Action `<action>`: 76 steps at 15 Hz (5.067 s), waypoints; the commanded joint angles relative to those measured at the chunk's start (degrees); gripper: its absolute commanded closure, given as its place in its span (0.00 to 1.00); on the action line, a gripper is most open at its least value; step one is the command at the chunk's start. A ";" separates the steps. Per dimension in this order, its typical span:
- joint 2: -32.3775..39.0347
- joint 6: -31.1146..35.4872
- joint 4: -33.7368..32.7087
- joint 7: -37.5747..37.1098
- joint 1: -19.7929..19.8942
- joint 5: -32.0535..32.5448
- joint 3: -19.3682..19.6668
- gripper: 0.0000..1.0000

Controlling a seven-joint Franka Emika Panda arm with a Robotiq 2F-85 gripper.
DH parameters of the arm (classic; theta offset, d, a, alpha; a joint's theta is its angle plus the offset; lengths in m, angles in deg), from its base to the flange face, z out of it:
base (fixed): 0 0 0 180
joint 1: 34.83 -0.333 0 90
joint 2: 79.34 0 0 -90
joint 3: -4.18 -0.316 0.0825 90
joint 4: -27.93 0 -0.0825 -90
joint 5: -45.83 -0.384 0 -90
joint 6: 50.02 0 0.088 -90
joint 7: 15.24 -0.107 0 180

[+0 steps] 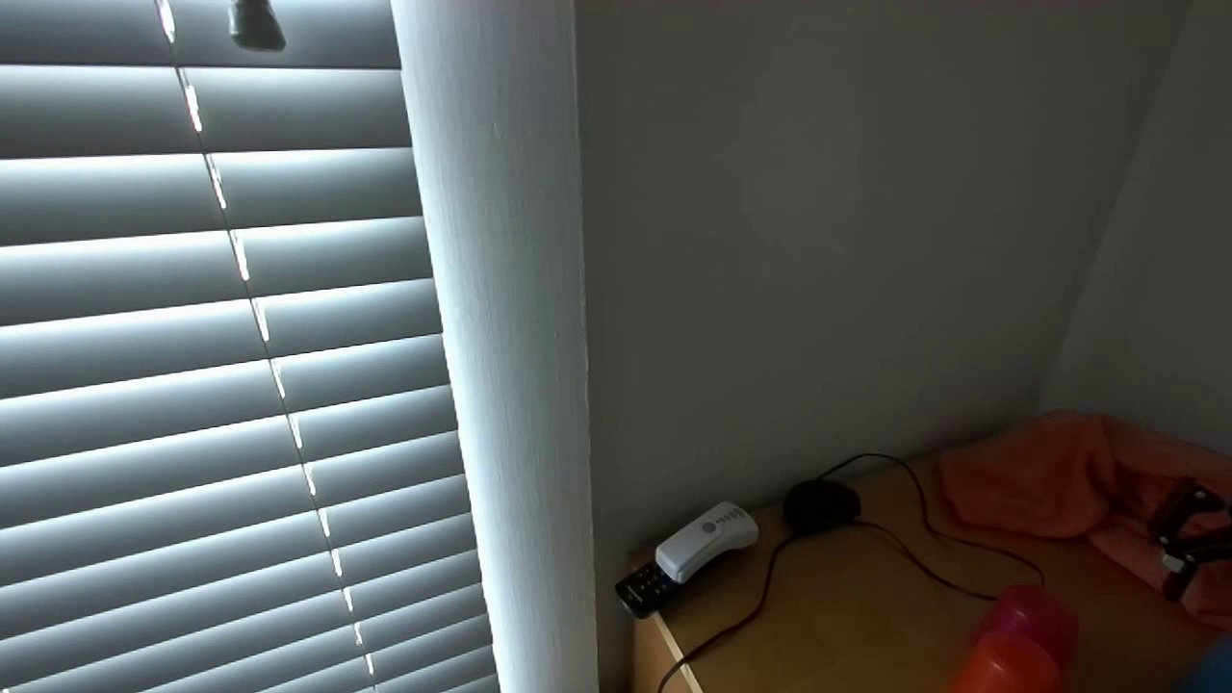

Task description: Move the cups forward then stack them

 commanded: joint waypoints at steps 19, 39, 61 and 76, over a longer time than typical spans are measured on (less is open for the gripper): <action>9.12 7.33 -1.52 10.99 2.11 6.32 2.57 0.00; 11.87 10.58 -2.24 34.41 1.49 13.54 1.57 0.49; 5.97 3.71 -3.52 43.17 0.40 13.51 0.73 0.58; -4.27 -7.62 -5.43 33.70 -4.30 14.93 -3.25 0.58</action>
